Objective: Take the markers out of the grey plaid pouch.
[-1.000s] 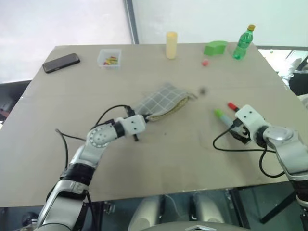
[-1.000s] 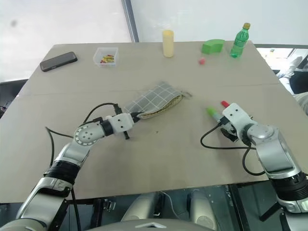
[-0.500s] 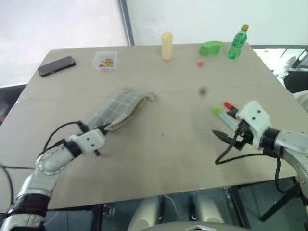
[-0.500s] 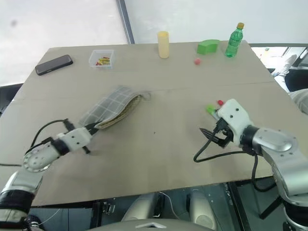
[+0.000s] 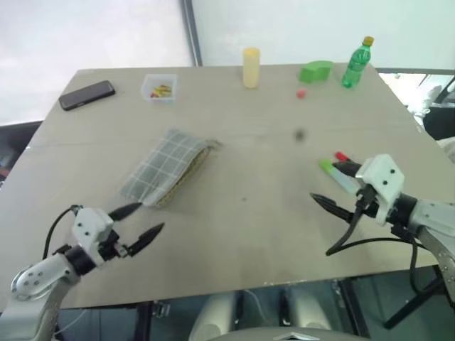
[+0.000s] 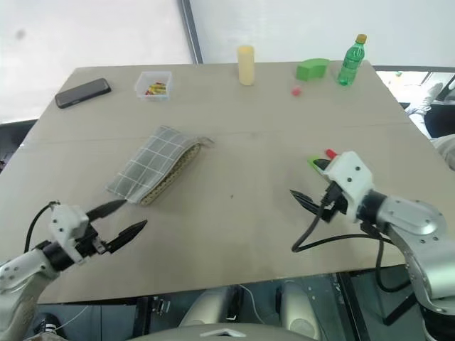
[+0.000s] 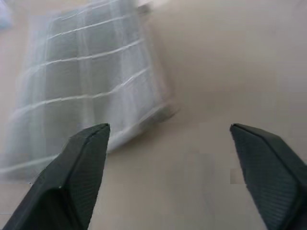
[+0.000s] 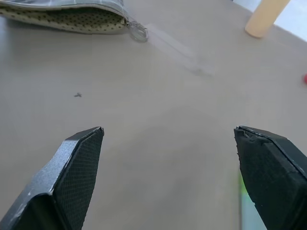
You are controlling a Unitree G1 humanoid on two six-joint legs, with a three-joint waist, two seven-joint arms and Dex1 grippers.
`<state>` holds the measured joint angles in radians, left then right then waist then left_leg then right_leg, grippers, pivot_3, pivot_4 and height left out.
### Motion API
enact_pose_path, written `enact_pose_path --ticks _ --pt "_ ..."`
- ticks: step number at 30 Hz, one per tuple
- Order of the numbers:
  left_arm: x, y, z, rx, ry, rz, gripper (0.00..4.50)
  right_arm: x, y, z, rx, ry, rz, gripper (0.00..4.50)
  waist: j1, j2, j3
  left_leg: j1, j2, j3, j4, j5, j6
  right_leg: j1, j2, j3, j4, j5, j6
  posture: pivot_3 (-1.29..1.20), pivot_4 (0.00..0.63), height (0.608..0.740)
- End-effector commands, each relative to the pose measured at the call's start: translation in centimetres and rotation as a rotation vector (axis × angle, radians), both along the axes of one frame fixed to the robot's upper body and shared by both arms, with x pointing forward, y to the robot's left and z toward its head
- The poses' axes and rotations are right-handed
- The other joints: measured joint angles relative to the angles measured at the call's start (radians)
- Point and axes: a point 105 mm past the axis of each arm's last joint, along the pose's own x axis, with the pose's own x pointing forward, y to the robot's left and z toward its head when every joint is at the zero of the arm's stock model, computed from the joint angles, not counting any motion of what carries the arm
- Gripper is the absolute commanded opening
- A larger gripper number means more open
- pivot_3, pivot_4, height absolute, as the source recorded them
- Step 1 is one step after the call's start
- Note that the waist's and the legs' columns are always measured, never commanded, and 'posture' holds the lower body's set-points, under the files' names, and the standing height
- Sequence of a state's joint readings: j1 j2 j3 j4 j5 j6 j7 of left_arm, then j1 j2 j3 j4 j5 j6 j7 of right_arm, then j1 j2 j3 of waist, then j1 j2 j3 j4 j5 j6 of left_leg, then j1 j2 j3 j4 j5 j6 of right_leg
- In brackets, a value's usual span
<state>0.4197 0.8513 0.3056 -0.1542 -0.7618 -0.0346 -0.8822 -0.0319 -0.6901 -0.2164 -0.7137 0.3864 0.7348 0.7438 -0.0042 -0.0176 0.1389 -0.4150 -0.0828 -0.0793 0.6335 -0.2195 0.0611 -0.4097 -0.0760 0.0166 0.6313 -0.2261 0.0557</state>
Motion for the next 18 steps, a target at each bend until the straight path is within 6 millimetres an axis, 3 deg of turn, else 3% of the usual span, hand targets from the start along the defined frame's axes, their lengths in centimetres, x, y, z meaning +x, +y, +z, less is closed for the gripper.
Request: enact_pose_path --ticks 1,5,13,18 --pt "-0.5 -2.5 2.9 -0.115 0.021 -0.100 4.11 -0.4 -1.7 0.4 -0.030 -0.021 -0.021 4.46 0.008 0.001 0.001 0.001 0.000 0.000 0.000 0.000 0.000 0.001 0.000 0.000 0.000 -0.001 -0.001 0.00 0.150 0.740" --pt "-0.5 -3.4 3.4 -0.123 0.025 -0.089 4.11 -1.2 -3.9 0.1 -0.073 0.002 -0.068 4.46 0.018 0.002 0.001 0.002 0.001 0.000 0.000 0.000 0.000 0.002 0.001 0.000 0.000 -0.002 -0.003 0.00 0.150 0.740" --pt "-2.7 0.7 2.9 -0.053 0.074 0.026 4.11 -4.4 -8.7 -0.4 -0.122 0.077 -0.202 4.46 0.019 0.002 0.001 0.002 0.001 0.000 0.001 0.000 0.000 0.004 0.002 -0.001 -0.004 -0.003 -0.003 0.00 0.150 0.740" --pt "-3.7 0.5 2.5 -0.041 0.099 0.017 4.11 -4.3 -10.7 0.0 -0.112 0.075 -0.236 4.46 0.019 0.002 0.001 0.002 0.002 0.001 0.001 0.000 0.000 0.004 -0.001 -0.002 -0.005 -0.003 -0.003 0.00 0.150 0.740"
